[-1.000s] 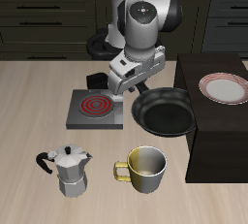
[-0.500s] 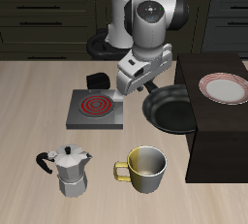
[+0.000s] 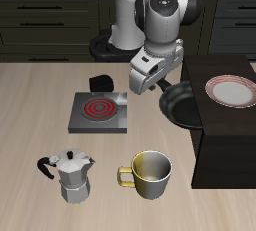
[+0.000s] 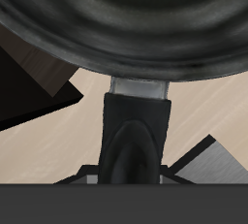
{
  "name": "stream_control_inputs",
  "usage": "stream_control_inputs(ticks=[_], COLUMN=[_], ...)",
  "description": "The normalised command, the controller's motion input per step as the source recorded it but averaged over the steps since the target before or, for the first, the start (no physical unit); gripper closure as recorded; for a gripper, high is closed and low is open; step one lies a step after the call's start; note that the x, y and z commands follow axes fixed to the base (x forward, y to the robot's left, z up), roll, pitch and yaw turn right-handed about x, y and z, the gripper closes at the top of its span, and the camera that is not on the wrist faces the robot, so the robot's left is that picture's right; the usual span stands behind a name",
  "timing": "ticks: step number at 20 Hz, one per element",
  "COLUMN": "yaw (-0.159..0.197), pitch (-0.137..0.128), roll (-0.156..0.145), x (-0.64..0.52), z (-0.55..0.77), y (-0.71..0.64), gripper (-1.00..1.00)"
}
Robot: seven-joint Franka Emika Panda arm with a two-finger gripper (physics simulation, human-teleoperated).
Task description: Place the frying pan on the top layer of the shelf and place the moka pot on the stove
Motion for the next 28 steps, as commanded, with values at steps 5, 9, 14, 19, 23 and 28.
stream_control_inputs(ticks=[5, 9, 14, 19, 23, 28], yaw=[0.078, 0.065, 0.033, 0.084, 0.088, 0.056], pitch=[-0.011, -0.017, 0.005, 0.018, 0.028, -0.016], roll=[0.002, 0.007, 0.033, 0.031, 0.005, 0.01], x=[0.06, 0.08, 0.1, 0.1, 0.22, 0.18], z=[0.12, 0.13, 0.06, -0.09, 0.03, 0.17], y=[0.06, 0.11, 0.16, 0.1, -0.03, 0.12], gripper=[1.0, 1.0, 1.0, 1.0, 1.0, 1.0])
